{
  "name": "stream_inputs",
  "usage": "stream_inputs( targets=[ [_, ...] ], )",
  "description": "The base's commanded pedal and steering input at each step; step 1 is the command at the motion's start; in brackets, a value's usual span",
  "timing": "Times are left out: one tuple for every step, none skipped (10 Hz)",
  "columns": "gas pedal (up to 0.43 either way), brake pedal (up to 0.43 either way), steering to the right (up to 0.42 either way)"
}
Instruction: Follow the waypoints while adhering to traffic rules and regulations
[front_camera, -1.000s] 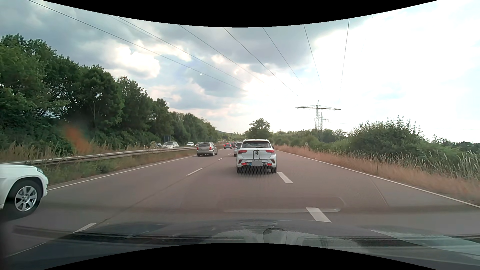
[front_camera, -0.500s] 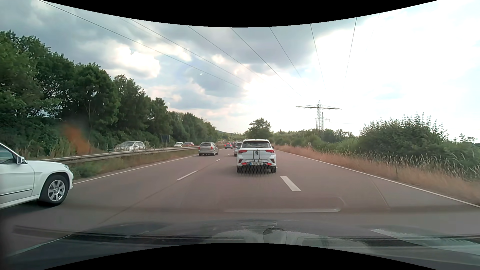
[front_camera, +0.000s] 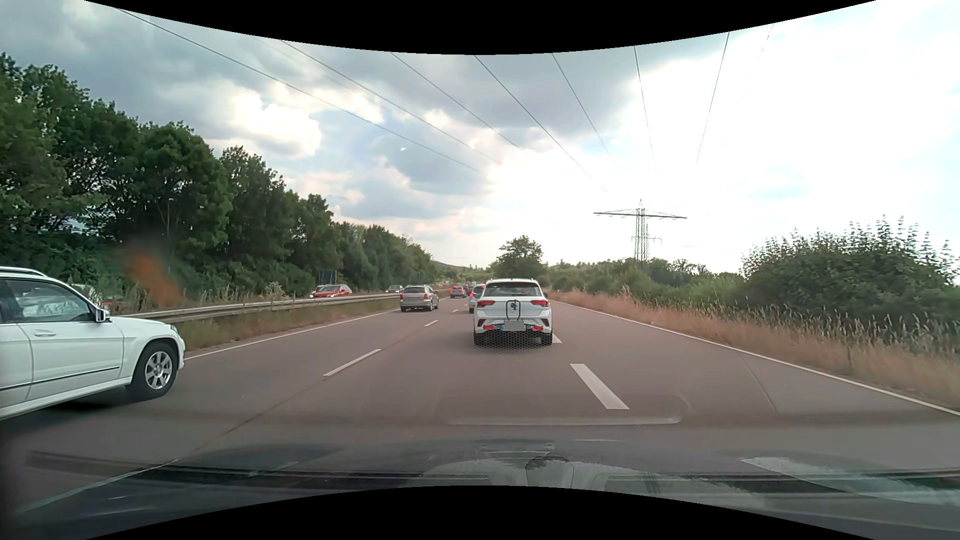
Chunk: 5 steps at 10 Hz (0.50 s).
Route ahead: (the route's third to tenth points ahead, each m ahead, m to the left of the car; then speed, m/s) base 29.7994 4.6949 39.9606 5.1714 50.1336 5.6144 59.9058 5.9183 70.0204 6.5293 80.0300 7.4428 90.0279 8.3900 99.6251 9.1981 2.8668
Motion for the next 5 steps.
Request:
stream_inputs(
  targets=[
    [0.020,0.000,-0.004],
    [0.008,0.000,-0.004],
    [0.008,0.000,-0.004],
    [0.008,0.000,-0.003],
    [0.008,0.000,-0.001]
  ],
)
